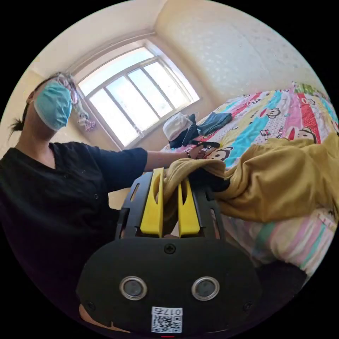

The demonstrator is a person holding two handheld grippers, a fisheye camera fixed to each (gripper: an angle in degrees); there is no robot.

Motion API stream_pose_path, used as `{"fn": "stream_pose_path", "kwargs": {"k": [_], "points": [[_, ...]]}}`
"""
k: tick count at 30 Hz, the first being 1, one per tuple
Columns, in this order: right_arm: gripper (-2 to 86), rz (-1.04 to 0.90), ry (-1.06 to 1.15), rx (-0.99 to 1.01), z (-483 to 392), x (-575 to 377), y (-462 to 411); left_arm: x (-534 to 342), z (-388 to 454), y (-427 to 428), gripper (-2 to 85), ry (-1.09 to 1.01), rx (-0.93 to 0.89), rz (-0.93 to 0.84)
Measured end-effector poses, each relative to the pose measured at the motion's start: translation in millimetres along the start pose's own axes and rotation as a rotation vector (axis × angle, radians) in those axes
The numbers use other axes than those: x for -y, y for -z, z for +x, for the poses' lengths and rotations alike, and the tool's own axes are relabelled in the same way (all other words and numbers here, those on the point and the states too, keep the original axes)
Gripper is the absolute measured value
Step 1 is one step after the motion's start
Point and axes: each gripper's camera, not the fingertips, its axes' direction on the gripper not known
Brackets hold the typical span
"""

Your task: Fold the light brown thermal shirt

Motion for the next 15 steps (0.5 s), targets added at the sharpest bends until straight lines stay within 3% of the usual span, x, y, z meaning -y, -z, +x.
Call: {"fn": "stream_pose_path", "kwargs": {"k": [2, 8, 12, 14, 15], "points": [[9.0, 0.057, -0.094, -0.123, 23.4, 14.4, 17.5, 0.6, -4.9, 0.3, 3.8, 0.015, -0.012, -0.004], [11.4, 0.072, -0.09, -0.658, 69.5, 53.9, -18.6, -3.8, -5.9, 2.9, 2.3, 0.021, -0.026, 0.003], [9.0, -0.082, 0.136, -0.998, 95.7, 35.2, -96.3, -8.0, 7.5, 2.0, 1.0, -0.002, 0.023, 0.003], [7.0, -0.245, 0.123, -1.044, 83.0, 48.3, -112.0, -11.2, 16.7, 0.5, 0.4, -0.017, 0.055, 0.001], [5.9, -0.374, 0.103, -0.951, 71.0, 55.6, -114.1, -12.1, 18.4, 0.2, 0.3, -0.019, 0.06, 0.001]]}}
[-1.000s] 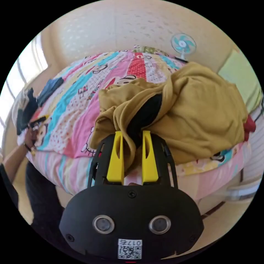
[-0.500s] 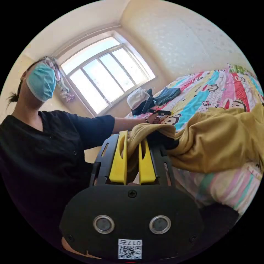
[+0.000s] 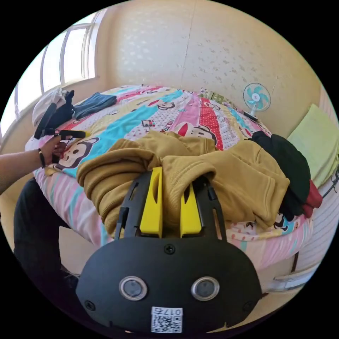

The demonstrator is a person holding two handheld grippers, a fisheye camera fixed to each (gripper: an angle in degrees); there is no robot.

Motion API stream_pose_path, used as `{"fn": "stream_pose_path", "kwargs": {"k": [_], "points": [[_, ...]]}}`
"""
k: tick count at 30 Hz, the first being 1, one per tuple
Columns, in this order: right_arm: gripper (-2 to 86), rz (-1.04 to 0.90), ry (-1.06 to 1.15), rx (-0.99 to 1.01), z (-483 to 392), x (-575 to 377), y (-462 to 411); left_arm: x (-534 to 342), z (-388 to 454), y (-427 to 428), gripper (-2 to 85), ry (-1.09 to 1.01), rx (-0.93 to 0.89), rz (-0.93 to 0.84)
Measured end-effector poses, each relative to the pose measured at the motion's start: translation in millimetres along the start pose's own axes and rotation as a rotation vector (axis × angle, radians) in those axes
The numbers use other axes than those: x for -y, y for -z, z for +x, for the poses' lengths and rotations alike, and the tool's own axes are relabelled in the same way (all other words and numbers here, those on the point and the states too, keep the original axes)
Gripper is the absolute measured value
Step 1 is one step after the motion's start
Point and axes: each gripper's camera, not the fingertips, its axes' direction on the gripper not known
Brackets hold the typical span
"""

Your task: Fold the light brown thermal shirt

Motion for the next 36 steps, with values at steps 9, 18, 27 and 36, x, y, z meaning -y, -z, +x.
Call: {"fn": "stream_pose_path", "kwargs": {"k": [9, 18, 27, 36], "points": [[10.6, 0.277, 0.174, 1.305, 39.4, -97.8, 99.8, -14.5, 2.2, -6.9, -0.3, 0.023, -0.045, -0.004], [13.2, 0.515, -0.025, 0.532, 98.8, -59.5, 176.6, -34.3, 23.3, -14.3, -0.7, 0.015, -0.018, -0.003], [8.3, 0.146, -0.069, 0.19, 101.0, 0.7, -24.1, -57.3, 80.2, -20.3, -0.8, -0.069, 0.186, -0.003], [3.0, 0.341, -0.32, 0.402, 173.4, -197.4, 133.0, -77.9, 90.3, 5.2, -0.8, -0.017, 0.201, -0.002]]}}
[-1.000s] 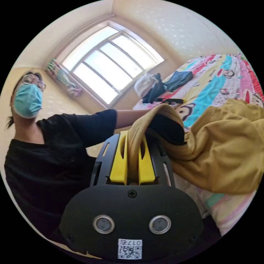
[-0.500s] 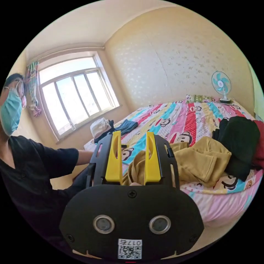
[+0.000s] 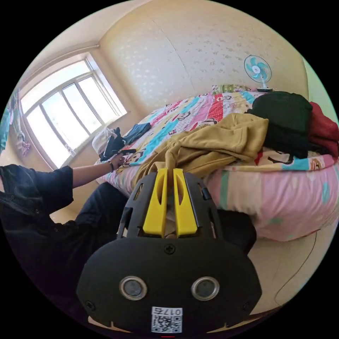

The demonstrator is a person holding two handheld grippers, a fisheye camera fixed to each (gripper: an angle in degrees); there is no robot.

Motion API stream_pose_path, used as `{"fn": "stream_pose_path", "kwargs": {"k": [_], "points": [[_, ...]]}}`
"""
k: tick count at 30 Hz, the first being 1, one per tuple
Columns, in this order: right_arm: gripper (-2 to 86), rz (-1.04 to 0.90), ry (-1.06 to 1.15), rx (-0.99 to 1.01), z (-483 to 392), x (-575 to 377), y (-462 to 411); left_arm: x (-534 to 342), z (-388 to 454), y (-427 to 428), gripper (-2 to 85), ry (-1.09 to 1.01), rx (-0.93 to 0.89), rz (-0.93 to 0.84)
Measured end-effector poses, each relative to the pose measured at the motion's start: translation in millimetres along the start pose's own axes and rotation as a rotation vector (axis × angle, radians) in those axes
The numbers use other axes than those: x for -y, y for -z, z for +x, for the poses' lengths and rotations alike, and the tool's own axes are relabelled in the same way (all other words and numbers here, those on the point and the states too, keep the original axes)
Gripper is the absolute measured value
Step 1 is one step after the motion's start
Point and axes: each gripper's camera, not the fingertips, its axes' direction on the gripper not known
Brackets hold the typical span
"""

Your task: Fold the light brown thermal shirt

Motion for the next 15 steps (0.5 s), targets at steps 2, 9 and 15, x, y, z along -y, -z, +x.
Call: {"fn": "stream_pose_path", "kwargs": {"k": [2, 9, 15], "points": [[2.5, 0.034, -0.171, -0.149, 30.7, -27.2, 52.4, -8.1, 31.2, 16.3, -0.4, -0.104, 0.054, -0.016], [0.8, 0.188, -0.444, -0.441, 61.6, -71.2, 144.3, 8.9, 188.0, 121.6, 8.7, -0.315, -0.316, 0.23], [1.2, 0.188, -0.412, 0.053, 49.9, -22.3, 62.9, 87.0, 374.5, 116.2, 11.4, -0.595, -0.449, 0.164]]}}
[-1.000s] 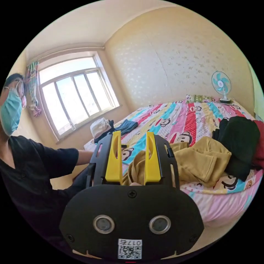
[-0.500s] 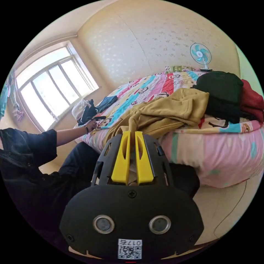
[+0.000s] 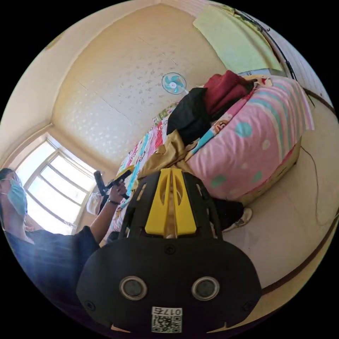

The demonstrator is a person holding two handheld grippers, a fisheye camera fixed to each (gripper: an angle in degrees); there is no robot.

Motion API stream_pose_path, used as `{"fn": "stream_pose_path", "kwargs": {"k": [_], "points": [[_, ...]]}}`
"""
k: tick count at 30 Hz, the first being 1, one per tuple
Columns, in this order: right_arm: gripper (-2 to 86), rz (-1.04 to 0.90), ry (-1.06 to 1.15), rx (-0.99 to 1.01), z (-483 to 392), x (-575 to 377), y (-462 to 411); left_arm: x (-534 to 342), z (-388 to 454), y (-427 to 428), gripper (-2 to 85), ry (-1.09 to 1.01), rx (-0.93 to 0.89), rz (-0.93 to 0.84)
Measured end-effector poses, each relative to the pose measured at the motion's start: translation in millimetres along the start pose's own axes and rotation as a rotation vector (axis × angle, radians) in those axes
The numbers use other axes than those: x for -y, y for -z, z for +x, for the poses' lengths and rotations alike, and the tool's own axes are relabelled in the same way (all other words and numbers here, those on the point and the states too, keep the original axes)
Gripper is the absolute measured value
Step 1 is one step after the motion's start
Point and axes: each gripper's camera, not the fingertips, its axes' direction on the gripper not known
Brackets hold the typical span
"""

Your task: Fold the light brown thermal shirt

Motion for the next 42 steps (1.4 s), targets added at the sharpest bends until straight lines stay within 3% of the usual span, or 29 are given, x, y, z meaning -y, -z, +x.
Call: {"fn": "stream_pose_path", "kwargs": {"k": [1, 2, 4, 7, 9, 12, 16, 19, 20, 21, 24, 26, 28, 30, 33, 36, 38, 40, 42], "points": [[1.4, -0.029, 0.012, 0.005, -7.7, 1.7, -10.9, 12.2, -1.7, -51.8, 9.2, 0.005, 0.027, -0.208], [1.8, -0.083, 0.042, -0.002, -24.6, 4.0, -29.9, 9.9, -11.5, -81.4, 7.6, 0.033, -0.025, -0.31], [2.8, -0.142, 0.107, -0.041, -50.5, 5.1, -51.1, -2.5, -47.3, -48.2, 6.1, 0.189, -0.14, -0.147], [5.6, -0.203, 0.233, -0.193, -84.3, 4.6, -79.1, -60.8, -123.1, 24.2, 4.1, 0.549, -0.521, 0.146], [7.9, -0.247, 0.296, -0.295, -100.1, 12.0, -104.7, -109.5, -147.6, 75.5, 3.8, 0.652, -0.607, 0.34], [10.0, -0.239, 0.334, -0.295, -121.4, 32.9, -133.6, -171.6, -163.2, 178.6, 3.9, 0.69, -0.476, 0.498], [11.9, -0.192, 0.422, -0.248, -154.0, 57.7, -178.8, -214.3, -191.3, 325.6, 3.8, 0.727, -0.111, 0.609], [12.5, -0.336, 0.431, -0.477, -150.3, 65.9, -260.0, -221.2, -207.5, 400.3, 2.9, 0.742, 0.055, 0.691], [10.5, -0.493, 0.39, -0.599, -137.0, 62.5, -296.4, -229.7, -210.1, 422.4, 2.5, 0.797, 0.099, 0.771], [7.9, -0.484, 0.412, -0.585, -142.7, 57.4, -300.3, -235.4, -212.3, 431.9, 2.4, 0.836, 0.109, 0.815], [3.9, -0.294, 0.449, -0.423, -175.6, 53.6, -239.4, -245.1, -225.7, 463.9, 2.3, 0.943, 0.174, 0.891], [3.7, -0.1, 0.357, -0.386, -176.3, 55.5, -179.5, -238.9, -227.6, 480.2, 3.0, 0.987, 0.452, 0.8], [3.6, 0.075, 0.238, -0.478, -161.2, 55.5, -121.3, -254.2, -247.1, 480.0, 4.0, 1.173, 0.516, 0.739], [3.7, 0.236, 0.033, -0.71, -123.9, 50.5, -55.3, -283.0, -265.9, 471.8, 5.1, 1.381, 0.508, 0.727], [4.9, 0.32, -0.136, -0.855, -90.3, 36.5, 2.3, -313.3, -265.4, 453.2, 8.4, 1.509, 0.508, 0.874], [8.2, 0.352, -0.053, -0.756, -102.3, 24.4, 14.7, -277.8, -259.3, 439.7, 11.0, 1.458, 0.668, 0.838], [9.3, 0.293, 0.075, -0.626, -119.1, 27.4, -9.4, -230.6, -271.0, 426.8, 11.0, 1.318, 0.724, 0.723], [10.1, 0.147, 0.212, -0.443, -135.2, 38.6, -54.9, -212.0, -299.6, 409.8, 10.7, 1.273, 0.601, 0.611], [11.8, -0.116, 0.312, -0.258, -158.7, 59.2, -136.4, -212.3, -323.5, 395.1, 10.7, 1.29, 0.441, 0.547]]}}
